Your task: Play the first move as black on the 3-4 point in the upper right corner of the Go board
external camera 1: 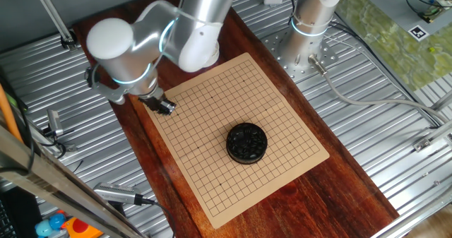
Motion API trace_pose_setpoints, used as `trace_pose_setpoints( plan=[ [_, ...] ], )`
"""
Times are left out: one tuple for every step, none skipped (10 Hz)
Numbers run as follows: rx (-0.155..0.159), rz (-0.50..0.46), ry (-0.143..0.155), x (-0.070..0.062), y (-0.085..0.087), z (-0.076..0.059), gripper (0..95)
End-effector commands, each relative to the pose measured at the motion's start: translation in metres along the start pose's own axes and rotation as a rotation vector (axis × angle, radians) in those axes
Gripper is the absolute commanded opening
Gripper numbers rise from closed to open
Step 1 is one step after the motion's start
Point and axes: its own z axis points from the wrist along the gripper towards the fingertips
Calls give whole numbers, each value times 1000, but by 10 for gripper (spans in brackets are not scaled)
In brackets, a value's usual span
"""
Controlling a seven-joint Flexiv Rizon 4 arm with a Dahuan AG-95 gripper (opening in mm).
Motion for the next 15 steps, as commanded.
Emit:
trace_pose_setpoints(
  plan=[
    [-3,-3,-7,0,-1,1,0],
    [-5,-5,-9,0,-1,1,0],
    [-5,-7,-8,0,-1,1,0],
    [-6,-10,-8,0,-1,1,0],
    [-3,-12,-8,1,-1,2,0],
    [-2,-9,-7,1,-1,2,0],
    [-3,-10,-9,2,0,3,0],
    [-2,-12,-9,3,0,4,0],
    [-2,-12,-11,5,0,6,0],
    [0,-11,-14,7,2,8,0],
    [1,-10,-15,7,2,9,0],
    [2,-8,-17,9,3,11,0],
    [3,-3,-20,9,5,13,0],
    [4,-2,-22,9,6,14,0],
    [7,1,-24,10,8,16,0]
  ],
)
